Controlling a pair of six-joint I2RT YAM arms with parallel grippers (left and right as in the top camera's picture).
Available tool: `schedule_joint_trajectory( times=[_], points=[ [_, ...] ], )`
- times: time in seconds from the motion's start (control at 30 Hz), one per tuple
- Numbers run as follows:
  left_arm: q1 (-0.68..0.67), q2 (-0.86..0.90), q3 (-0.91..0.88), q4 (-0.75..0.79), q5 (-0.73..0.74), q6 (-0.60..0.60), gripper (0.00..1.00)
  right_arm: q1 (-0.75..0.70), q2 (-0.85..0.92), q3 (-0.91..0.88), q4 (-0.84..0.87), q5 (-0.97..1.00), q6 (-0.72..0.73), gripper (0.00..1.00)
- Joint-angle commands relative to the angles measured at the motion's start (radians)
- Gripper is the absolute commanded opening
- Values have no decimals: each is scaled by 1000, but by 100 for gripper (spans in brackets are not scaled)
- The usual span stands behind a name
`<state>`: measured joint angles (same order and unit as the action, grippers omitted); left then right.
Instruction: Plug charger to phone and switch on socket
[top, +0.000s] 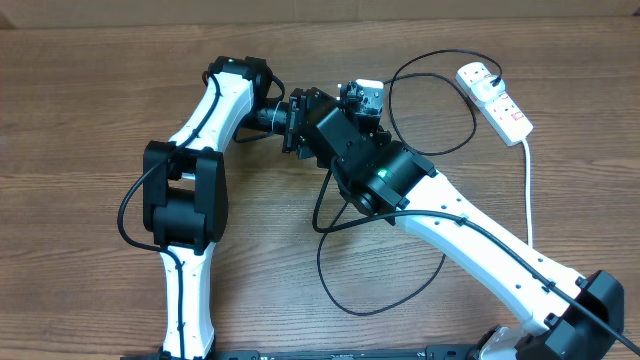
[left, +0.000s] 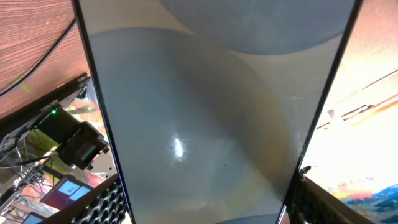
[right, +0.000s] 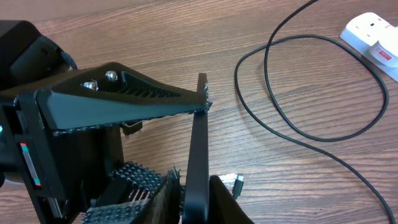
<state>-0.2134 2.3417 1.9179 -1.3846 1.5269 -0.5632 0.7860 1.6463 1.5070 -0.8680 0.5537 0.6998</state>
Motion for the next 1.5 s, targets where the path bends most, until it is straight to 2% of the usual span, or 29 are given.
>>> schedule_joint_trajectory(
  times=[0.0, 0.13, 0.47, 0.73, 1.0, 1.07, 1.17, 1.3, 1.47],
  points=[
    [1, 7, 28, -3, 54, 10, 69, -3, 6, 19, 7, 3, 16, 9],
    [1, 7, 28, -3, 55, 10, 69, -3, 6, 19, 3, 3, 50, 4],
    [1, 7, 28, 2, 54, 10, 70, -3, 6, 19, 3, 7, 179, 4],
    [4, 7, 28, 54, 54, 10, 72, -3, 6, 19, -3, 100, 611, 4],
    [4, 7, 28, 54, 53, 10, 72, -3, 5, 19, -4, 99, 932, 4],
    [4, 7, 28, 55, 52, 10, 68, -3, 5, 19, -3, 98, 1008, 4],
    [4, 7, 28, 59, 52, 10, 68, -3, 5, 19, -3, 99, 1077, 4],
    [4, 7, 28, 82, 52, 9, 56, -3, 5, 19, -5, 98, 1217, 4],
    [4, 7, 28, 84, 53, 9, 55, -3, 5, 19, -5, 63, 1452, 4]
  ],
)
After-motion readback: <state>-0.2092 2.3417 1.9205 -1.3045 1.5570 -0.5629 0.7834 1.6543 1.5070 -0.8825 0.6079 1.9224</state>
